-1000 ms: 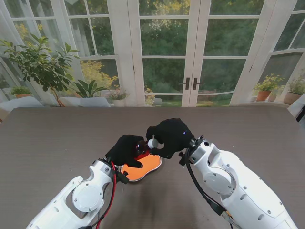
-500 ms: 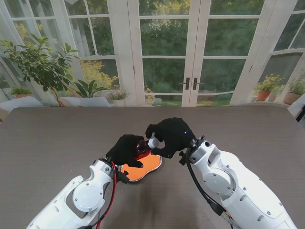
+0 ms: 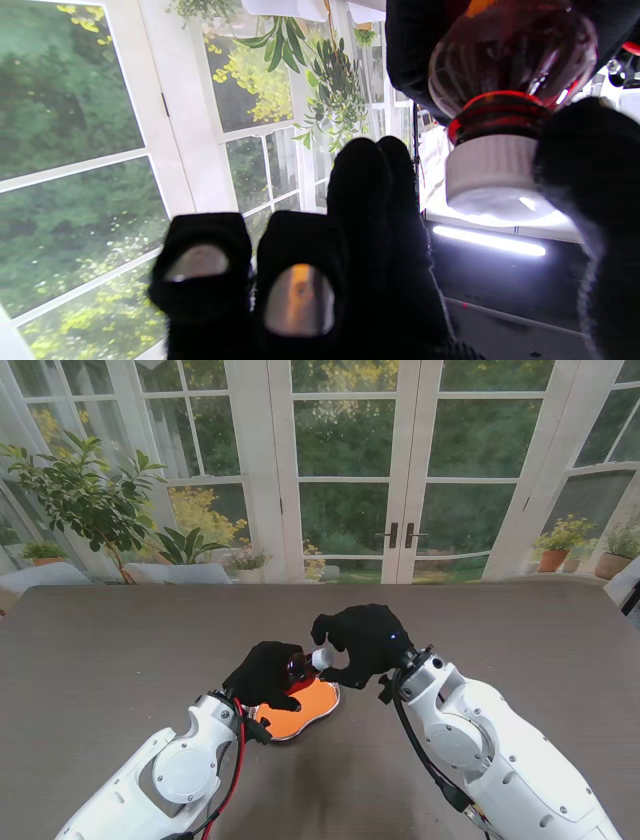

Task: Collect the cotton balls from the tray into a sample bottle

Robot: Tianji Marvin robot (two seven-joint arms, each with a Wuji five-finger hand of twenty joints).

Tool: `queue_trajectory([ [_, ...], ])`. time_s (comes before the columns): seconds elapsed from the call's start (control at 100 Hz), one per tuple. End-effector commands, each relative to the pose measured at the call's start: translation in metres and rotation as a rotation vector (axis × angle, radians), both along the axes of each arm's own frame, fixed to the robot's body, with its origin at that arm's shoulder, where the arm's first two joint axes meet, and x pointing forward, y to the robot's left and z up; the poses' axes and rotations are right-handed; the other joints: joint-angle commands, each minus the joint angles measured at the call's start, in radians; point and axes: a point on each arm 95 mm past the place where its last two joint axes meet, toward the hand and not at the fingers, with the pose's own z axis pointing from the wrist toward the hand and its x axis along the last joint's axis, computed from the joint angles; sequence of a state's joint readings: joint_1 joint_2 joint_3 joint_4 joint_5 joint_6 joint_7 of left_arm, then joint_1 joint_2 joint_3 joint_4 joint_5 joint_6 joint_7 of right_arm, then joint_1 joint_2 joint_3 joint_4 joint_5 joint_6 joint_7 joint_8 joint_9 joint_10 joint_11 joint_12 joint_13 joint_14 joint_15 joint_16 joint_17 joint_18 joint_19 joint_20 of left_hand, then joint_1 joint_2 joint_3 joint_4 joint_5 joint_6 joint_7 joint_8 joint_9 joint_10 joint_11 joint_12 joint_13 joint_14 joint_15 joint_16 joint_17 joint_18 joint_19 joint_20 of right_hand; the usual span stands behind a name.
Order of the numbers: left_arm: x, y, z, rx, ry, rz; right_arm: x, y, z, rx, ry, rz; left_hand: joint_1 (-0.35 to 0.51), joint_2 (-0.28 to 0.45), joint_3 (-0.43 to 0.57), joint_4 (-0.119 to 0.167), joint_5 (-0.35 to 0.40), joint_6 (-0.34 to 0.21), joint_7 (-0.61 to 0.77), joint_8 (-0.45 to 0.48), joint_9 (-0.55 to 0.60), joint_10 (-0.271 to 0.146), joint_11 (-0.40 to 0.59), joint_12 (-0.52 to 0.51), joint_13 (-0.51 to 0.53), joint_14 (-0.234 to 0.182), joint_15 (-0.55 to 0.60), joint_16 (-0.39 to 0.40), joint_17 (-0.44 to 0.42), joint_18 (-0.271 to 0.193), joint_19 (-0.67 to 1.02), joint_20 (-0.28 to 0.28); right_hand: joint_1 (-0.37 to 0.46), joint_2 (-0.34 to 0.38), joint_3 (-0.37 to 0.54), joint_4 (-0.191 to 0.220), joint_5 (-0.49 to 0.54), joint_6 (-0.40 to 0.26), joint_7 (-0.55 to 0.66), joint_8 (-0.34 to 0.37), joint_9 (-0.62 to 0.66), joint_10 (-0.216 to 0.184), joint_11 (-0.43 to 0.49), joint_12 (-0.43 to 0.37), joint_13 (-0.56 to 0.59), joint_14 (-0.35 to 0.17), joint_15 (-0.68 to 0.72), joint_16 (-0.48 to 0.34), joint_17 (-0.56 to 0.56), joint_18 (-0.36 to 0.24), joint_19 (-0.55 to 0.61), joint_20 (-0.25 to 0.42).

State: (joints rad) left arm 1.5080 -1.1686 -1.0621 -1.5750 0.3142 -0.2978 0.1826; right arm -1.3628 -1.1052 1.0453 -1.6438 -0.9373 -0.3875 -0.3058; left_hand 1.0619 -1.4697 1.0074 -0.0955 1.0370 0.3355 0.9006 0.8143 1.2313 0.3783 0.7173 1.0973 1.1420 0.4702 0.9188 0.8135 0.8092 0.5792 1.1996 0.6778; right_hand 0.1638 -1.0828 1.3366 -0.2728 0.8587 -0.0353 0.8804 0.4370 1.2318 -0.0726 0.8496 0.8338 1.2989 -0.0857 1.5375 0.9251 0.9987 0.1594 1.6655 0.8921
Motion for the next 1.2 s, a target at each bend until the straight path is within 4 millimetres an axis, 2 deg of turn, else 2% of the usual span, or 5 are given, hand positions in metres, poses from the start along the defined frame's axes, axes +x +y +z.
queue_trajectory([
  [0.0,-0.0016,-0.0052,0.0006,-0.001,0.009,-0.02,-0.0012,0.0015,0.0,-0.003,0.007,0.0,0.092,1.066,0.061,0.029,0.093,-0.075,0.286,0.057,0.081,0.026,0.102,0.043,0.113,0.051,0.447,0.062,0.087,0.032,0.581,0.062,-0.005,-0.023,0.03,0.034,-0.033,0.013,0.024,0.034,-0.016,0.006,0.021,-0.011,0.023,-0.067,0.018,-0.007,0.005,-0.013,0.033,0.012],
  [0.46,-0.0014,-0.0057,0.001,-0.001,0.009,-0.021,0.0,0.0034,-0.0011,0.012,-0.005,0.031,0.092,1.066,0.061,0.029,0.093,-0.076,0.286,0.057,0.082,0.025,0.103,0.043,0.113,0.051,0.447,0.062,0.087,0.032,0.581,0.062,0.025,-0.038,0.056,0.032,0.033,-0.007,0.07,0.051,0.037,-0.002,0.03,-0.023,0.023,-0.072,0.043,0.005,0.028,-0.009,0.042,0.012],
  [0.85,-0.0019,-0.0055,0.0009,-0.001,0.011,-0.021,0.002,0.0055,-0.0023,0.012,-0.001,0.047,0.092,1.066,0.061,0.029,0.093,-0.076,0.286,0.057,0.083,0.027,0.102,0.043,0.113,0.051,0.447,0.062,0.087,0.032,0.581,0.062,0.031,0.0,0.049,0.032,0.19,-0.031,0.05,0.038,0.143,0.01,-0.004,-0.033,0.021,-0.043,0.073,0.021,0.051,0.02,0.047,0.007],
  [0.92,-0.0021,-0.0054,0.0009,0.0,0.011,-0.021,0.0027,0.0056,-0.0019,0.005,0.003,0.051,0.092,1.067,0.061,0.029,0.093,-0.075,0.286,0.057,0.083,0.027,0.102,0.043,0.113,0.051,0.447,0.062,0.087,0.032,0.581,0.062,0.032,0.013,0.039,-0.002,0.22,-0.035,0.042,0.006,0.166,0.013,-0.013,-0.03,0.02,-0.033,0.077,0.023,0.054,0.025,0.046,0.006],
  [1.19,-0.0021,-0.0052,0.0011,0.001,0.012,-0.023,0.0041,0.0048,0.0006,-0.03,0.01,0.067,0.093,1.066,0.06,0.029,0.092,-0.077,0.285,0.056,0.082,0.025,0.102,0.043,0.113,0.051,0.447,0.062,0.087,0.032,0.581,0.062,-0.007,0.052,0.017,0.032,0.256,-0.05,0.003,0.007,0.173,0.015,-0.035,-0.022,0.02,-0.026,0.071,0.021,0.052,0.025,0.045,0.006],
])
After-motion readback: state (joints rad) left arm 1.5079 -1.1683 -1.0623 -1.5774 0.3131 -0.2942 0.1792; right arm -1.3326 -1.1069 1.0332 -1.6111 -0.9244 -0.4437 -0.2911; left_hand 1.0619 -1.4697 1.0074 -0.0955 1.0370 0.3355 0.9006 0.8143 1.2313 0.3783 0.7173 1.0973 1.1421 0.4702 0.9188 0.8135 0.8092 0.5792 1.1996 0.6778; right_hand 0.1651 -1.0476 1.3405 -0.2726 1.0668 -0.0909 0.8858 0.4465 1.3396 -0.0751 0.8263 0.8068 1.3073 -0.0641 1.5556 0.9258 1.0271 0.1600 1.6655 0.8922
